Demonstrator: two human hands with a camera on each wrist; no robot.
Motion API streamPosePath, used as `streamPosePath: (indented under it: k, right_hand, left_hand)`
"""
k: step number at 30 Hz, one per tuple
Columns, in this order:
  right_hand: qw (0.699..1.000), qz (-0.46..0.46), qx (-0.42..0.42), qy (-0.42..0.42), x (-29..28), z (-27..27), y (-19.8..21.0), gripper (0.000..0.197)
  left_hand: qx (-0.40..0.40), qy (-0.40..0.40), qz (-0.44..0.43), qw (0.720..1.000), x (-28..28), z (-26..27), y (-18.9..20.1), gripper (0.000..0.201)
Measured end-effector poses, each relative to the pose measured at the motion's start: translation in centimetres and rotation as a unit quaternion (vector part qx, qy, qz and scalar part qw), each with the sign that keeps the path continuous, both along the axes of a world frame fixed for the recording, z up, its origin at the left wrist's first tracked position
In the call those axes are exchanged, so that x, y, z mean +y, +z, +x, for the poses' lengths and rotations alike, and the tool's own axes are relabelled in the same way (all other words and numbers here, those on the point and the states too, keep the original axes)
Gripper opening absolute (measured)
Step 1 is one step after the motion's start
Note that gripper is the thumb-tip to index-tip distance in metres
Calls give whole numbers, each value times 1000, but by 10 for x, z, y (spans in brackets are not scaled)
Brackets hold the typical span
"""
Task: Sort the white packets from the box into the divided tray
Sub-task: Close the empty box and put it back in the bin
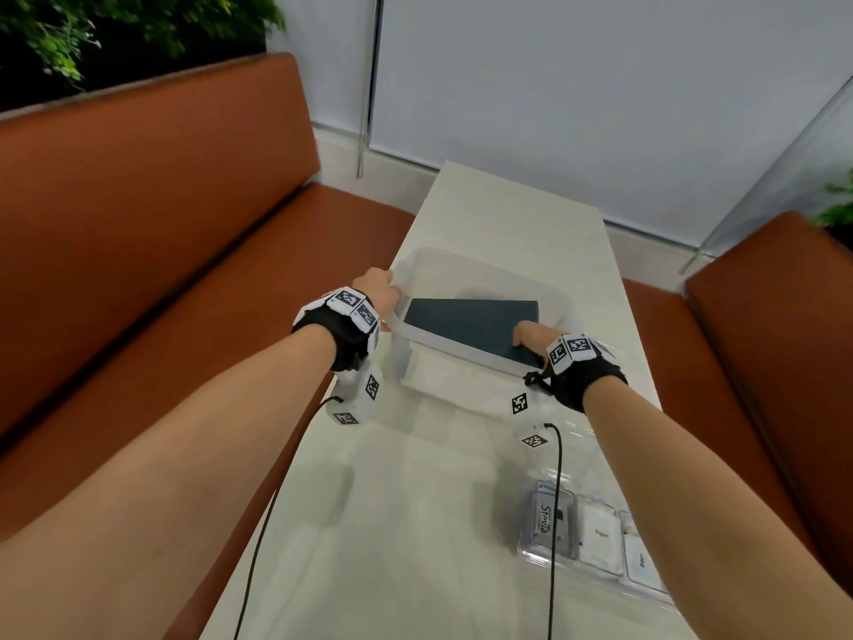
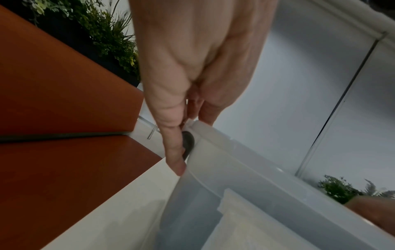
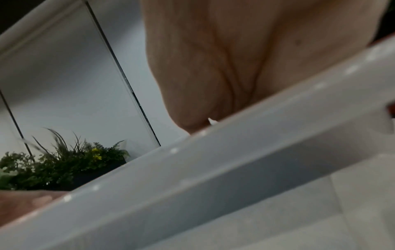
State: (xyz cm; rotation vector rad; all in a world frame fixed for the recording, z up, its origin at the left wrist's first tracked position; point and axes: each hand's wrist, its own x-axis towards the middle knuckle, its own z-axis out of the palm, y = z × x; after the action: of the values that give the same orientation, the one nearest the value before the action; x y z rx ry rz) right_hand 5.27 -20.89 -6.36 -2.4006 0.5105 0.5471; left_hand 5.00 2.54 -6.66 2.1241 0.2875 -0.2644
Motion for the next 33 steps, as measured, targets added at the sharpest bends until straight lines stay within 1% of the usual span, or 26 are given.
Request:
streamPosePath:
  k: [2,4,6,9,11,13,15,17,19,21,23,25,26,28,31,33]
  right_hand:
    - [999,-46,-7,20,3,-3,3,39]
    - [995,-92,-17,33,4,-7,4,35]
    - [987,-135,-11,81,2,-10,5,35]
    - [991,-88,-40,90,-11,-4,18,37]
    - [994,-26,-74,78,-29,-1,37,31]
    - [992,23,-106,67,-59,1,56,25]
    - [989,15,-124,73,-97,0,70,23]
    - [989,-25,-121,81,-135,-2,72,21]
    - [989,-71,-77,100,-171,-5,64,21]
    - [987,-102,-7,123,-205,-8,48,23]
    - [980,-134,49,142,-235,-13,34,29]
    - [966,-176,76,175,-260,-16,20,39]
    - [960,-191,82,188,-269,-17,12,44]
    - [949,-207,88,222,-280,-20,-5,53]
    - [930,-202,99,290,-285,-25,-32,58]
    - [918,-195,107,328,-288,-29,-52,57]
  left_hand:
    - [-3,-5,25,1000,-2,0,2,38]
    - [-3,-2,46,999,-5,1,2,41]
    - [-3,1,58,998,-7,1,3,41]
    - [-1,15,87,996,-12,4,8,34]
    - [-20,25,148,988,-19,6,12,33]
    - [-66,27,217,974,-31,3,16,37]
    - [-131,9,238,962,-52,-2,17,38]
    - [-158,-52,215,962,-80,-8,17,37]
    - [-126,-140,197,962,-114,-16,14,35]
    - [-76,-225,202,950,-149,-25,9,41]
    - [-57,-265,199,942,-180,-30,2,49]
    - [-52,-264,205,941,-203,-33,-6,45]
    - [-52,-251,214,943,-212,-34,-8,41]
    - [-52,-213,224,950,-224,-34,-11,42]
    - [-70,-191,211,956,-232,-35,-11,46]
    - [-76,-185,212,957,-233,-36,-10,48]
